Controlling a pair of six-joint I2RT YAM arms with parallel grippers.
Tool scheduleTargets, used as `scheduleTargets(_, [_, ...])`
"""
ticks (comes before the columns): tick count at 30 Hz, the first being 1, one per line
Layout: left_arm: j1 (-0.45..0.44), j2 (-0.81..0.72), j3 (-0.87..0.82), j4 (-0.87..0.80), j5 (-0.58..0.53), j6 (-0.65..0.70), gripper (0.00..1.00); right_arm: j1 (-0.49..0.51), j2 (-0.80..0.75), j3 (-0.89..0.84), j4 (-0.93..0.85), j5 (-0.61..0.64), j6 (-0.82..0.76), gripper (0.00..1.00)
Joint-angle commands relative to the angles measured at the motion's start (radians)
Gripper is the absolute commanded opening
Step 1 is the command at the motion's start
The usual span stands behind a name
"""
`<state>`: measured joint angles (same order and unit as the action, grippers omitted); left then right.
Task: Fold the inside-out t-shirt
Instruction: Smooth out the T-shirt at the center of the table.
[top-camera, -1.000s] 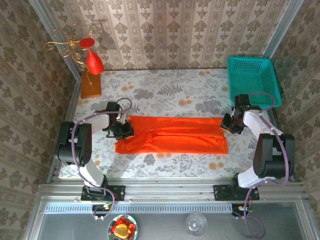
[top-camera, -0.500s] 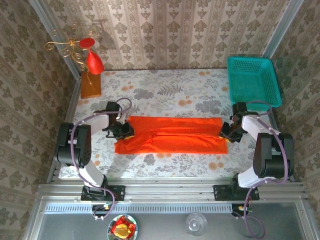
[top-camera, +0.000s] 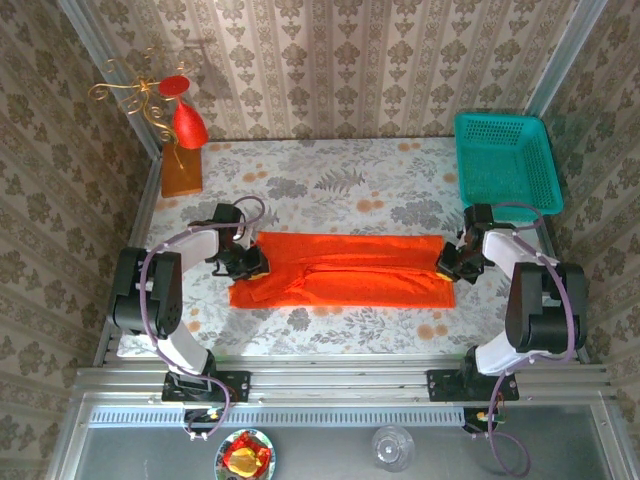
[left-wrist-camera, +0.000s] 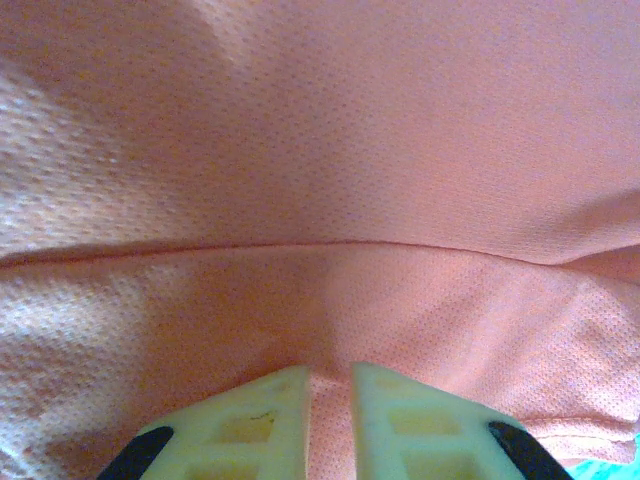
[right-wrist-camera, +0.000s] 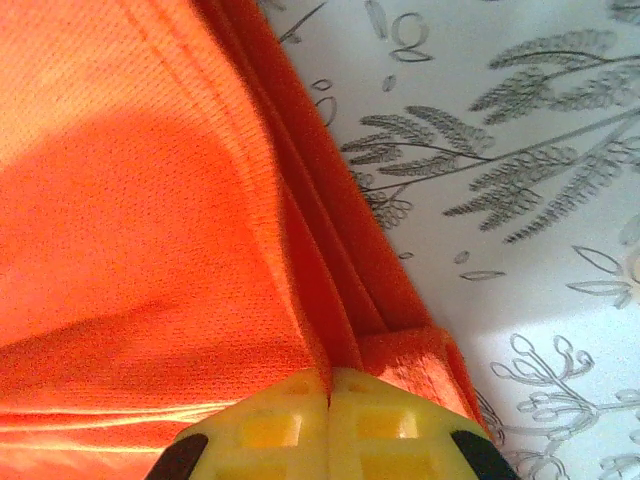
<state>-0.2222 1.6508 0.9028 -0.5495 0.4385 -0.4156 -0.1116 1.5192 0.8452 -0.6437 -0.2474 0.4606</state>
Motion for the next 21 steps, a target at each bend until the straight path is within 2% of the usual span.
scheduleTargets(1, [-0.003, -0.020, 0.012, -0.044, -0.032, -0.014, 0.18, -0.002, -0.064, 0.037, -0.070, 0.088, -0.014, 0.00])
scheduleTargets(14, [0.007, 0.106, -0.017, 0.016, -0.046, -0.014, 0.18, 0.001, 0.099, 0.033, -0.054, 0.253, -0.025, 0.00])
scheduleTargets(19, [0.007, -0.004, -0.017, -0.005, -0.072, -0.028, 0.17, 0.004, 0.063, 0.044, -0.065, 0.248, -0.028, 0.01])
scheduleTargets(21, [0.008, -0.045, 0.006, -0.051, -0.127, -0.018, 0.17, 0.004, 0.058, 0.050, -0.074, 0.236, -0.029, 0.09])
